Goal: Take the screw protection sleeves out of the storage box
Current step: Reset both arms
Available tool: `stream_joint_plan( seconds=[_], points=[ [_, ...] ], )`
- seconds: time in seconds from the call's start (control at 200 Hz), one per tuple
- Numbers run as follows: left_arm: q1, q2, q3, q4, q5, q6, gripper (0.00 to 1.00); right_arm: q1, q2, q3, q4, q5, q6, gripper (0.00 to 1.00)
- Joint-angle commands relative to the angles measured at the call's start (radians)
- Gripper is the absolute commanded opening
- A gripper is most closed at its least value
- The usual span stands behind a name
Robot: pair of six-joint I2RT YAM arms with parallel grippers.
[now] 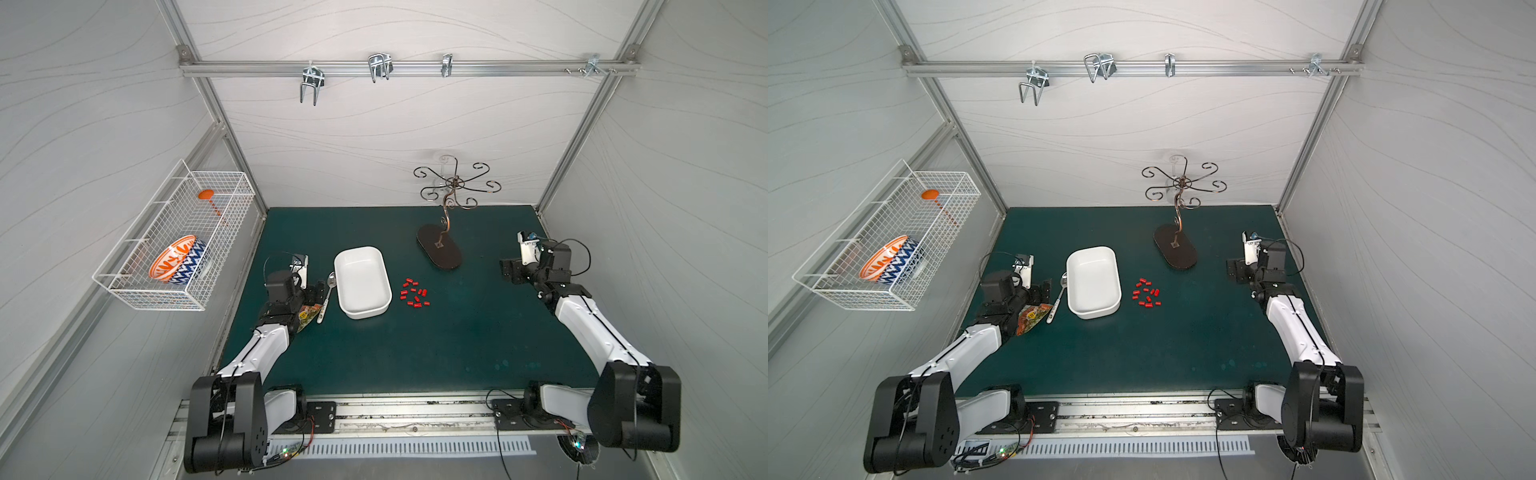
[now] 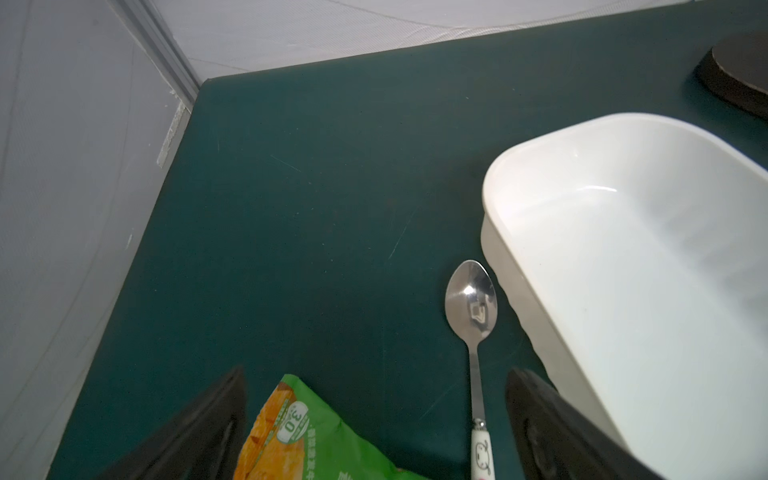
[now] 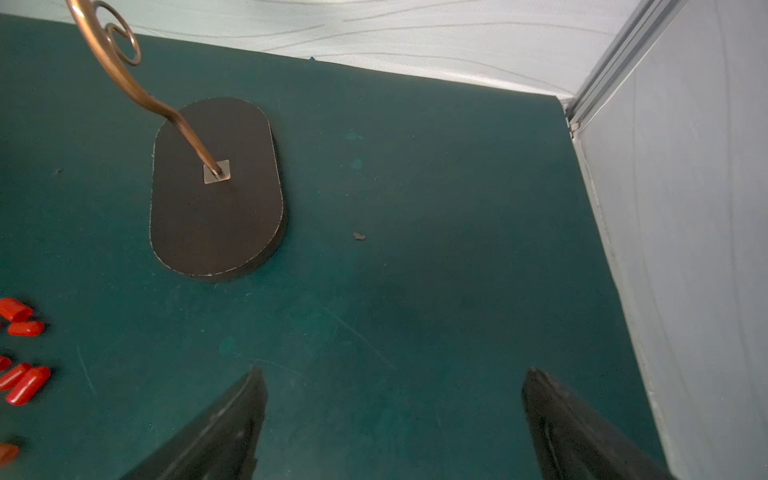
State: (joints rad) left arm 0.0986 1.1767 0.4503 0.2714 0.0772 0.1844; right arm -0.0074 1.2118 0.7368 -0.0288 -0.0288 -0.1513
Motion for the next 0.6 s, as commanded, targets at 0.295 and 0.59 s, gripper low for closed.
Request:
stream_joint_plan(
  seconds=[0.295,0.59],
  points=[
    [0.013,0.118,-0.003,0.309,0.059,-0.212,1.00,0.184,0.195,-0.153,0.436,0.039,0.062,0.99],
    [0.013,0.234,-0.143,0.667,0.098,-0.223,1.00,0.190,0.274,-0.306,0.779,0.127,0.044,0.99]
  ],
)
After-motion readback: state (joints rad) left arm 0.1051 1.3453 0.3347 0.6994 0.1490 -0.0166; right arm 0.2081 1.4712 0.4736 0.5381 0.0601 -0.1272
